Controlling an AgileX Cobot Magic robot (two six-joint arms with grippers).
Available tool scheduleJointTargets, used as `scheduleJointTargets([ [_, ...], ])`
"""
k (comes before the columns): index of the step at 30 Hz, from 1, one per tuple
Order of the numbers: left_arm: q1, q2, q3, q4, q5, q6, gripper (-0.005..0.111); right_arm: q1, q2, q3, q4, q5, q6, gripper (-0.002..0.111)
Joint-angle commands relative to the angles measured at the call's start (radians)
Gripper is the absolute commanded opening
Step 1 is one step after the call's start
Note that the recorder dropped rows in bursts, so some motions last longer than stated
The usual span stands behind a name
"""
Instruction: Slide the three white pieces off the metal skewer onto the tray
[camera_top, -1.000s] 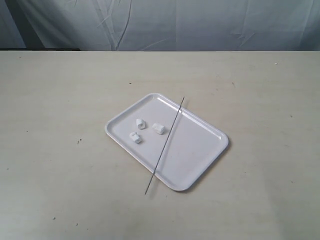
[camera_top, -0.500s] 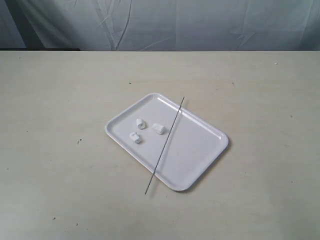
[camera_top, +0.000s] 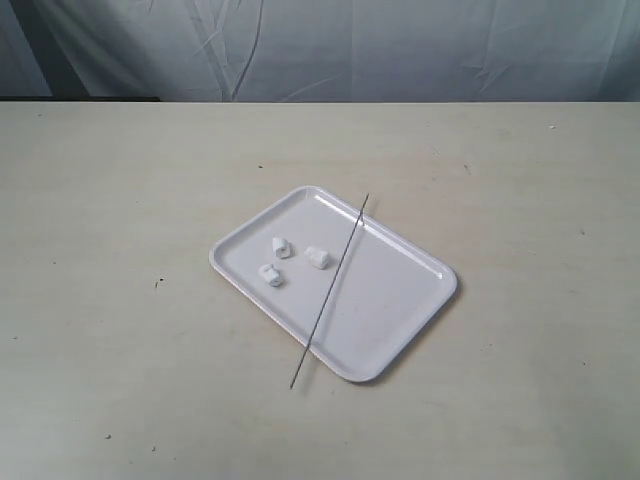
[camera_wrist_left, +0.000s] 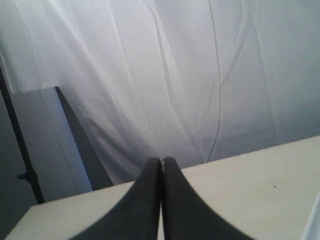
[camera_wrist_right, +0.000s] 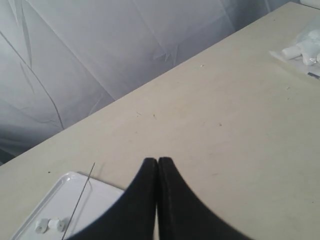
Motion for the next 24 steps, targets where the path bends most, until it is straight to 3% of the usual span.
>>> scheduleJointTargets([
  [1,0.075,-0.052,0.015,0.209,0.159,-0.257,0.000,-0.006,-0.006,0.059,0.006,-0.015,0.000,-0.001],
  [5,0.166,-0.099,0.015,0.341,0.340,-0.410,0.000,-0.006,-0.006,0.204,0.011,-0.037,0.000,-0.001],
  [9,0.217,-0.138,0.036,0.406,0.378,-0.466,0.000,-0.026,-0.006,0.237,0.025,-0.256,-0.003,-0.001],
  [14,0.227,-0.139,0.123,0.368,0.392,-0.561,0.000,-0.100,-0.006,0.237,0.023,-0.311,-0.047,-0.001],
  [20,0.227,-0.139,0.123,0.377,0.379,-0.587,0.000,-0.173,-0.006,0.237,0.004,-0.311,-0.467,-0.001],
  [24,0.227,-0.139,0.123,0.391,0.379,-0.618,0.000,-0.166,-0.006,0.237,0.008,-0.308,-0.512,-0.001],
])
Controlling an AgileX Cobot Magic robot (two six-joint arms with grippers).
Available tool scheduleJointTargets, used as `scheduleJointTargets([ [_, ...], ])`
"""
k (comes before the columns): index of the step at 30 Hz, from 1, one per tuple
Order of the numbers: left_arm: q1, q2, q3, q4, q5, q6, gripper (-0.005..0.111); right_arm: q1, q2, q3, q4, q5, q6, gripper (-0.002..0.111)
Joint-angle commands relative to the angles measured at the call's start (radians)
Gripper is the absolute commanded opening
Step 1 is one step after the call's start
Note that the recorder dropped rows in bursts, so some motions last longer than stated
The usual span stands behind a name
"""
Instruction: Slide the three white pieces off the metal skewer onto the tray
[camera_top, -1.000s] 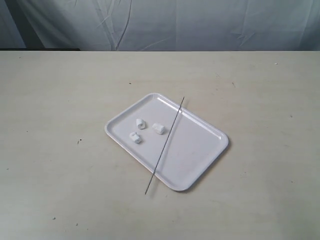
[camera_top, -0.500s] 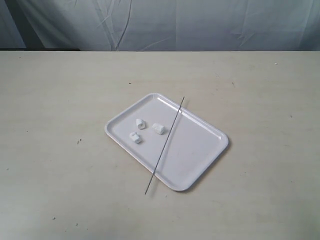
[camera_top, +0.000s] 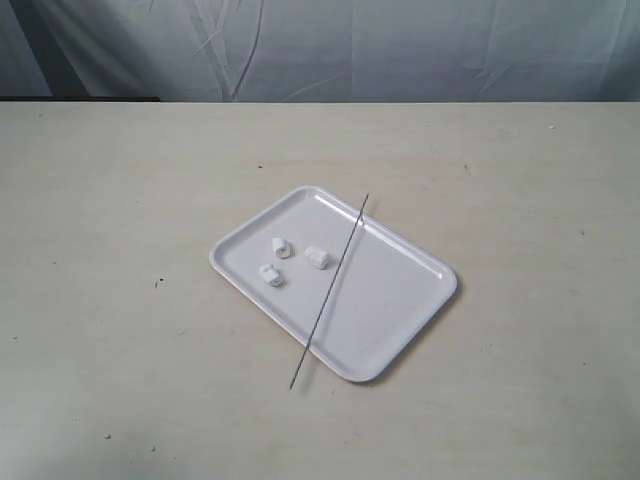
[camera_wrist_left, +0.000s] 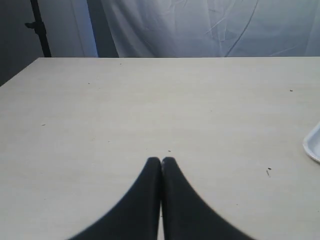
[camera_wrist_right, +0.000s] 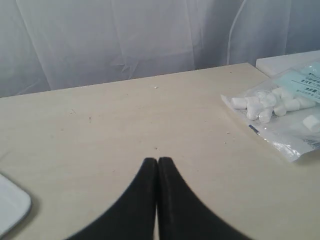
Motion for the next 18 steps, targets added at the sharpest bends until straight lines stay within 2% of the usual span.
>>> scheduleJointTargets([
  [1,0.002,-0.006,0.004,0.011,-0.014,-0.021,0.000,0.008,-0.006,0.005,-0.008,-0.007,-0.086,-0.001],
  [5,-0.014,-0.006,0.004,0.010,-0.014,-0.021,0.000,0.066,-0.006,0.005,-0.001,0.000,-0.106,-0.001],
  [9,-0.085,-0.006,0.004,0.010,-0.014,-0.026,0.000,0.095,-0.006,0.005,-0.001,0.002,-0.106,-0.001],
  [18,-0.085,-0.006,0.004,0.010,-0.014,-0.026,0.000,0.090,-0.006,0.005,-0.001,-0.014,-0.106,-0.001],
])
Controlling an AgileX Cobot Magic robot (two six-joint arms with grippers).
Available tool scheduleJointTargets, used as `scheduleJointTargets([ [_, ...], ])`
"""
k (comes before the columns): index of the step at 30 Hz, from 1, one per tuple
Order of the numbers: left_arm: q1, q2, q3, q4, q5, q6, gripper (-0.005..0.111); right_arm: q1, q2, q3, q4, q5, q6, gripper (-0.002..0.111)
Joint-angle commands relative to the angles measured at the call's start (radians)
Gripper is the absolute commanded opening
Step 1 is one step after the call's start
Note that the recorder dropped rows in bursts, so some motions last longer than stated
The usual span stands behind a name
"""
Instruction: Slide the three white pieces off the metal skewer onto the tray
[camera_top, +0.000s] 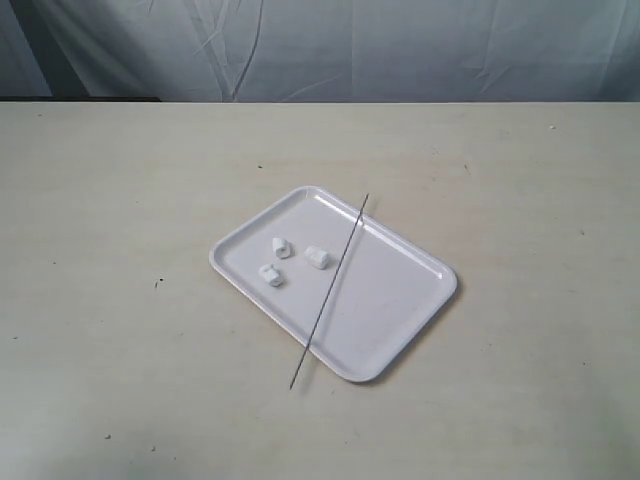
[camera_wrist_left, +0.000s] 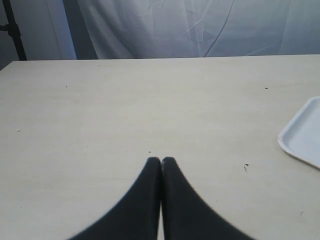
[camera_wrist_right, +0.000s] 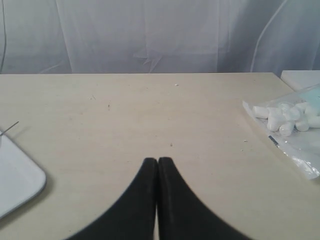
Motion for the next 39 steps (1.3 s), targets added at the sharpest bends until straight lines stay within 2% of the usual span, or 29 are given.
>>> scheduleJointTargets([
  [1,-0.009,-0.006,0.004,0.003,-0.011,-0.007,0.000,0.000,-0.006,0.005,-0.003,-0.022,-0.007,-0.001],
  [5,-0.008,-0.006,0.004,0.003,-0.011,-0.056,0.000,0.000,-0.006,0.005,-0.003,-0.022,-0.007,-0.001],
  [39,-0.008,-0.006,0.004,0.011,-0.013,-0.048,0.000,0.000,-0.006,0.005,-0.003,-0.007,-0.003,-0.001],
])
